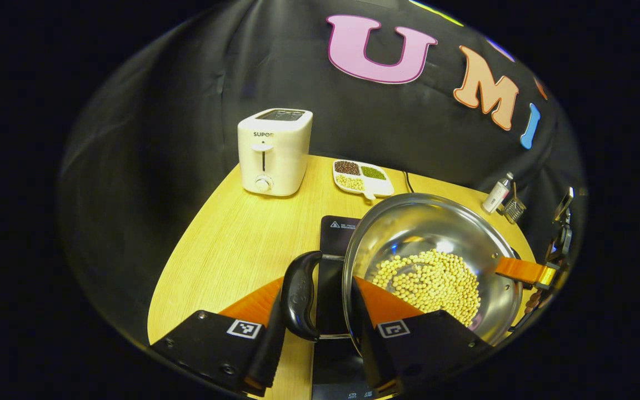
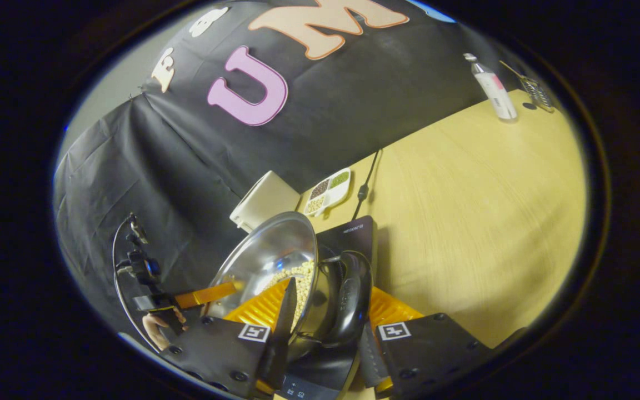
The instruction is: First push the handle of the pot to place it horizontally, then grasp the pot with both hands and set it on the induction cooktop.
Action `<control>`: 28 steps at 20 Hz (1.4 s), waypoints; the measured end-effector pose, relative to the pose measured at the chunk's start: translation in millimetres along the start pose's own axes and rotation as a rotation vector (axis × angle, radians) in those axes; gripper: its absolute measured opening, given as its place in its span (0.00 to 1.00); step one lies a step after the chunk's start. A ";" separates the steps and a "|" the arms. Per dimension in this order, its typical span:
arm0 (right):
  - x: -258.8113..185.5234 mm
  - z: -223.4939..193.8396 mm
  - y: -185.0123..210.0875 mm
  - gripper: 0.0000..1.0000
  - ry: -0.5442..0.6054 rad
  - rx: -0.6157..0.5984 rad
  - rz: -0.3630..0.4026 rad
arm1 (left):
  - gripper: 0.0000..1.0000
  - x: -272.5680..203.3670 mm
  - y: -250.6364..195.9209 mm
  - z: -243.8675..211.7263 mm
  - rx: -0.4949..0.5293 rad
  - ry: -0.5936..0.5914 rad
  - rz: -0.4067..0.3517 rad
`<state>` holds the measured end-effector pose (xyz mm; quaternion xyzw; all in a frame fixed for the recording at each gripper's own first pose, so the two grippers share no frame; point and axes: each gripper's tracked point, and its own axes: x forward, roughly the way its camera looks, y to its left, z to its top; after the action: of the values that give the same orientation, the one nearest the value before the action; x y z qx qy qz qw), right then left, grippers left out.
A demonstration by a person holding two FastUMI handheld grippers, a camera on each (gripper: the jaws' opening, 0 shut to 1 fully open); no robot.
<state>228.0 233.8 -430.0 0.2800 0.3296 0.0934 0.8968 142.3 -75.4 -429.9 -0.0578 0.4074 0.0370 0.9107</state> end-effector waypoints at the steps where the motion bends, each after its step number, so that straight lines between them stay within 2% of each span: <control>1: 0.0 -0.2 0.6 0.55 0.005 0.002 0.005 | 0.63 0.4 0.1 0.6 0.000 -0.002 0.000; 2: 0.2 -0.3 0.6 0.55 0.005 0.004 0.007 | 0.63 1.3 -0.9 -1.7 -0.002 -0.001 0.004; 3: 1.6 0.7 1.0 0.50 0.004 0.005 0.007 | 0.62 1.7 -1.3 -3.0 0.000 0.001 0.009; 7: 2.1 0.0 0.4 0.50 0.010 0.016 0.005 | 0.66 4.5 4.2 -10.7 0.025 0.019 0.051; 8: 1.9 -1.3 1.5 0.50 0.018 0.020 0.011 | 0.74 6.2 6.6 -15.6 0.020 0.030 0.066; 9: 2.0 -0.4 2.1 0.51 0.029 0.025 0.023 | 0.77 2.5 4.0 -25.3 0.005 0.037 0.070; 10: 0.1 -1.0 2.0 0.59 0.038 0.032 0.028 | 0.90 3.2 4.0 -26.3 -0.016 0.030 0.070; 11: -2.1 8.4 -3.9 0.51 0.019 0.021 0.020 | 0.94 6.8 9.1 -19.2 -0.033 0.016 0.069; 12: -4.4 20.2 -8.5 0.55 -0.014 0.003 0.005 | 0.98 5.4 9.9 -17.9 -0.041 0.001 0.071; 14: -12.6 43.5 -14.2 0.85 -0.080 -0.019 -0.015 | 0.99 1.5 13.3 -11.7 -0.053 -0.039 0.082; 15: -17.9 52.8 -14.6 0.89 -0.103 -0.020 -0.014 | 0.98 0.3 13.4 -6.5 -0.060 -0.061 0.088; 17: -26.6 72.1 -17.2 0.92 -0.152 -0.030 -0.021 | 0.98 -4.5 14.2 -3.4 -0.064 -0.085 0.100; 23: -50.7 111.6 -23.7 0.92 -0.254 -0.111 -0.053 | 0.98 -25.7 15.3 17.9 -0.027 -0.151 0.165; 24: -55.7 118.2 -24.3 0.92 -0.268 -0.124 -0.058 | 0.98 -32.5 16.1 24.8 -0.016 -0.170 0.187; 25: -60.7 126.7 -25.5 0.99 -0.277 -0.135 -0.061 | 0.98 -41.1 21.0 30.3 -0.007 -0.189 0.230; 26: -66.1 133.6 -25.3 0.92 -0.282 -0.145 -0.059 | 0.98 -49.3 21.2 35.1 0.001 -0.205 0.257; 28: -84.0 154.6 -24.2 0.92 -0.314 -0.169 -0.055 | 0.97 -67.5 26.1 52.5 0.024 -0.260 0.332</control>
<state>262.8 116.1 -301.6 0.2059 0.1841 0.0514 0.9597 133.2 -43.8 -346.8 0.0261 0.2908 0.1887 0.9376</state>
